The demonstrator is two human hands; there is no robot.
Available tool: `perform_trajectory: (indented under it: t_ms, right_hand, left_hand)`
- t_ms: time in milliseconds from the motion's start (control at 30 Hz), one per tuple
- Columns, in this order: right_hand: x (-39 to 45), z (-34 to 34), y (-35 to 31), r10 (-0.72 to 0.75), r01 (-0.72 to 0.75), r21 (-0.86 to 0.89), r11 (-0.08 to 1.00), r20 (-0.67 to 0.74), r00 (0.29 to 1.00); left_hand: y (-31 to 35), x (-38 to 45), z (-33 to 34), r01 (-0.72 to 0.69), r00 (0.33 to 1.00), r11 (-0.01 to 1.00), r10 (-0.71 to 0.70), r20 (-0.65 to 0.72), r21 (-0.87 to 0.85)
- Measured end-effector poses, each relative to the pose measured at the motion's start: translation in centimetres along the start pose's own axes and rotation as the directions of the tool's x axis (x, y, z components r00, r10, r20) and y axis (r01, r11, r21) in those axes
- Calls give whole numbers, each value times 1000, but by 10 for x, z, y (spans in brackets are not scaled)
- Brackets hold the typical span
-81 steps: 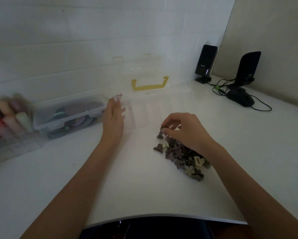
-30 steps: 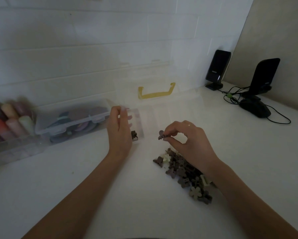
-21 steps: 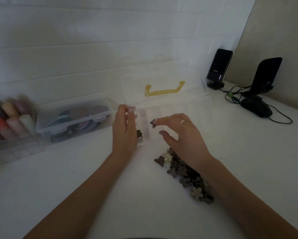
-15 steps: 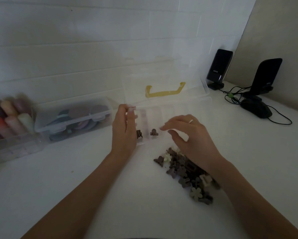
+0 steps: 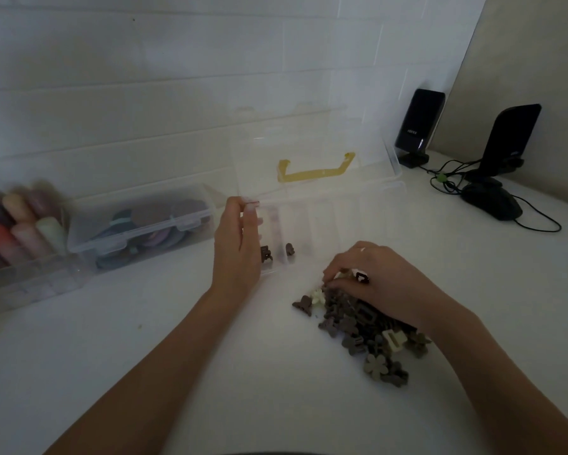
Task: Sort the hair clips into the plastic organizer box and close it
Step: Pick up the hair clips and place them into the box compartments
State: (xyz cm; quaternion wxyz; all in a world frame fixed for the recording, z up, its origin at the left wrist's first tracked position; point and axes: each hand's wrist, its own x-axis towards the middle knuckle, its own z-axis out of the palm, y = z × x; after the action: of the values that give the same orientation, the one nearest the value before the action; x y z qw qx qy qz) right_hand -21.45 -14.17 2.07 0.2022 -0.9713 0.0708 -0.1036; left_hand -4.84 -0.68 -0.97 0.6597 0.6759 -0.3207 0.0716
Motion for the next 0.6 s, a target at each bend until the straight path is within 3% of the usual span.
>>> perform_trajectory:
  t_ms: [133,300,467,600]
  right_hand:
    - [-1,-2,0,-20,24,93,995,-37,999]
    - [-3,-4,2,15,-16,20,1000,60,998]
    - [0,0,-3,-34,35,-80,996,14,999]
    - [-1,-2,-8,-13,61,282,958,-167,986]
  left_hand:
    - [0,1,0,19,1000,1000,-19,3,-13]
    - [0,1,0,15,1000,1000,-15,9,-13]
    - [-1,1,1,20,1000,1000,-20,3,-21]
    - [0,2,1,21,1000,999,-21,0,-26]
